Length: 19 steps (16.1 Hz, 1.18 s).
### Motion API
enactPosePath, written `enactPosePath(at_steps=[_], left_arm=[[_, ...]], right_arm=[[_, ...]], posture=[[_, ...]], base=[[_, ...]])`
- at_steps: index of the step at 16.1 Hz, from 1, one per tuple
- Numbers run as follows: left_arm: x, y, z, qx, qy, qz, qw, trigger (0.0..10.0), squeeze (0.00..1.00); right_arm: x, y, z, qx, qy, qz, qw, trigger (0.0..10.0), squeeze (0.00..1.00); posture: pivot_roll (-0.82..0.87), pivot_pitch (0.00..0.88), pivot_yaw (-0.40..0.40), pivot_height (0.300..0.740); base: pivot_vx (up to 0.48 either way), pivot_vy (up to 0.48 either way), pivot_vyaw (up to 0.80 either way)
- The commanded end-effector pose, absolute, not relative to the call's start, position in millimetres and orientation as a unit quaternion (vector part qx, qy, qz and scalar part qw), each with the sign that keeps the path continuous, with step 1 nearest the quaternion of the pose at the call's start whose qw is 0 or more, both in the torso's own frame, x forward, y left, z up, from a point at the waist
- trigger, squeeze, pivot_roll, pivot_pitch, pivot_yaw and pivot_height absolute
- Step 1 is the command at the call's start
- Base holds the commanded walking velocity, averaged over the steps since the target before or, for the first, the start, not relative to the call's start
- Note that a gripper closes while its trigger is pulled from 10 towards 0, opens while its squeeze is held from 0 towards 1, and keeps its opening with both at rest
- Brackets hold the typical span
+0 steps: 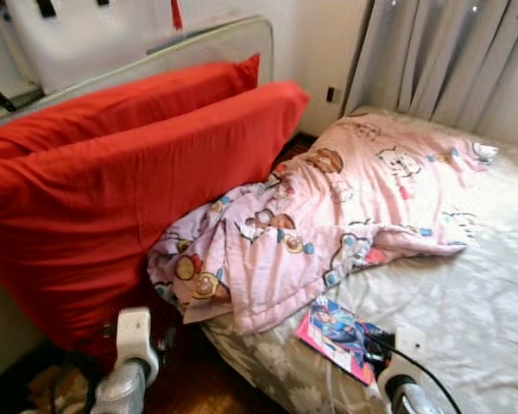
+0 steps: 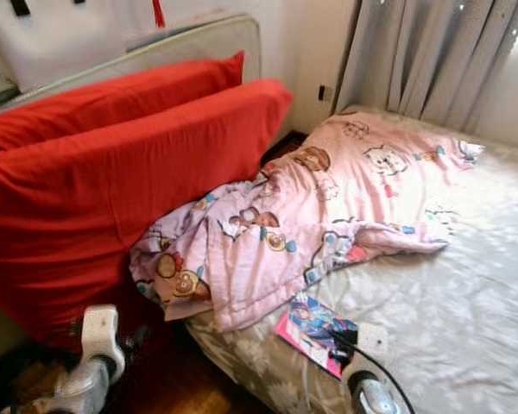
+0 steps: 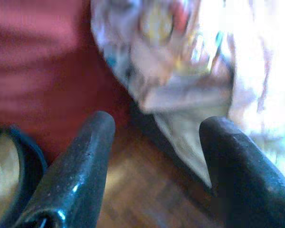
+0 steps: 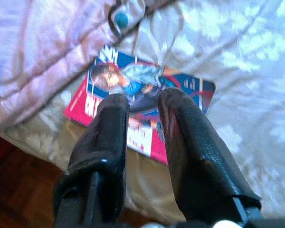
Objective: Clean up the room
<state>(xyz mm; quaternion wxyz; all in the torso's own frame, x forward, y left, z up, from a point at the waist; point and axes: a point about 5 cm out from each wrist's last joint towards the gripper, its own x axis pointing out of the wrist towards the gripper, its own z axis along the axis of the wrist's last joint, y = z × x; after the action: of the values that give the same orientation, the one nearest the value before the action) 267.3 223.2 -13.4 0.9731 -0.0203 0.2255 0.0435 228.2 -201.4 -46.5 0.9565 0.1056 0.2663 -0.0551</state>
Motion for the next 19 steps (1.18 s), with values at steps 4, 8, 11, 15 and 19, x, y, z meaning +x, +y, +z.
enactPosePath(at_steps=[4, 8, 11, 15, 19], left_arm=[[306.7, 217.5, 36.3, -0.018, 0.08, 0.023, 0.996, 10.0, 0.0], [316.0, 201.4, 61.1, -0.005, -0.011, 0.008, 1.0, 10.0, 0.0], [313.7, 190.1, 67.3, -0.003, -0.039, -0.004, 0.999, 10.0, 0.0], [306.6, 185.9, 66.1, 0.003, -0.042, -0.01, 0.999, 10.0, 0.0], [303.9, 187.3, 65.2, 0.001, -0.039, 0.0, 0.999, 10.0, 0.0]], right_arm=[[225.7, -203.6, -42.0, 0.122, 0.22, -0.046, 0.967, 10.0, 0.0], [224.7, -203.1, -40.7, 0.123, 0.206, -0.037, 0.97, 10.0, 0.0], [241.3, -199.8, -26.8, 0.074, 0.173, -0.01, 0.982, 10.0, 0.0], [327.4, -182.4, 71.6, 0.047, -0.03, 0.015, 0.998, 10.0, 0.0], [327.0, -181.9, 68.6, 0.052, -0.022, 0.005, 0.998, 10.0, 0.0]], posture=[[-0.02, 0.0, 0.013, 0.74], [-0.02, 0.0, 0.013, 0.74], [-0.03, 0.0, 0.021, 0.74], [-0.03, 0.0, 0.026, 0.74], [-0.03, 0.0, 0.024, 0.74]], base=[[0.0, 0.0, 0.0], [0.0, 0.0, 0.0], [0.0, 0.0, 0.0], [0.0, 0.0, 0.0], [0.0, 0.0, 0.0]])
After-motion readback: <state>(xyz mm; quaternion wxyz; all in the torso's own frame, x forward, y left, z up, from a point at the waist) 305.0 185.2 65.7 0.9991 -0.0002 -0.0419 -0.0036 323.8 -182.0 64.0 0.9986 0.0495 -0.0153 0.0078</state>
